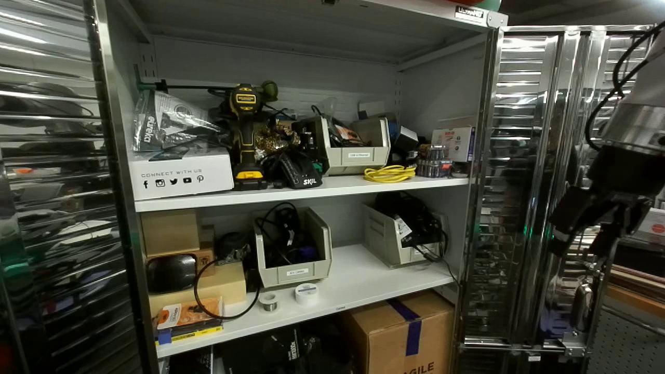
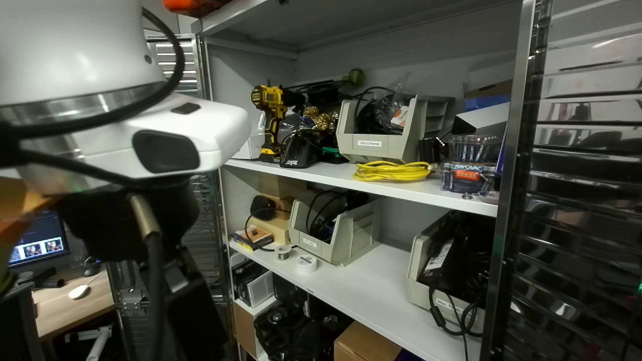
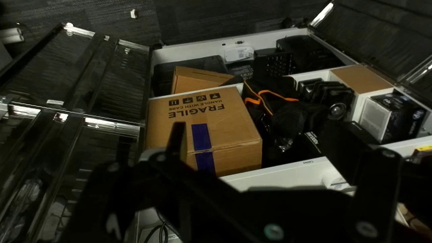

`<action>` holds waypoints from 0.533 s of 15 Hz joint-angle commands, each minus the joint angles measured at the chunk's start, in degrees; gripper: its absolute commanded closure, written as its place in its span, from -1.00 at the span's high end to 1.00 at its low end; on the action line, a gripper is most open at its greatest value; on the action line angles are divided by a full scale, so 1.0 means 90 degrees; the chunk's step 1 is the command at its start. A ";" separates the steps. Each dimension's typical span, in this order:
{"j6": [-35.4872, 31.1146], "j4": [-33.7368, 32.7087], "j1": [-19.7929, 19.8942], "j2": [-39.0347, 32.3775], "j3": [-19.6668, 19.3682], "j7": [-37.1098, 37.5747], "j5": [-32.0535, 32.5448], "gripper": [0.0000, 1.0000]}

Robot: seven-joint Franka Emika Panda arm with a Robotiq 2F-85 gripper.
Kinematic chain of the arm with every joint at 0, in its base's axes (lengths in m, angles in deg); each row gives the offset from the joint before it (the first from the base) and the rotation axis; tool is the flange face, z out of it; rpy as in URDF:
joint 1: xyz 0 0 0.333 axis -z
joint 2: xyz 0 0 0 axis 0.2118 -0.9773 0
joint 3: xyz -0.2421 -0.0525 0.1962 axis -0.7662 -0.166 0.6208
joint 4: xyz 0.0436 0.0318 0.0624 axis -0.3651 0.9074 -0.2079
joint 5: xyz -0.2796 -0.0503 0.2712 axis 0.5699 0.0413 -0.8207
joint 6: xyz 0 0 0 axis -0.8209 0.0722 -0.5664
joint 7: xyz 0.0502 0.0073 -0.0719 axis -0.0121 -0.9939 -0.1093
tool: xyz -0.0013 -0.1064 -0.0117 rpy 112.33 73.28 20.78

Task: Put the yellow cable in the gray box

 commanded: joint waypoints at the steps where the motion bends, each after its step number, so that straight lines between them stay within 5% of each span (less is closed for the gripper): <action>1: -0.0623 -0.0880 -0.0168 -0.1261 0.0308 0.0667 -0.0488 1.00; 8: -0.0196 -0.3388 -0.0005 -0.3569 0.0867 0.2055 -0.0322 1.00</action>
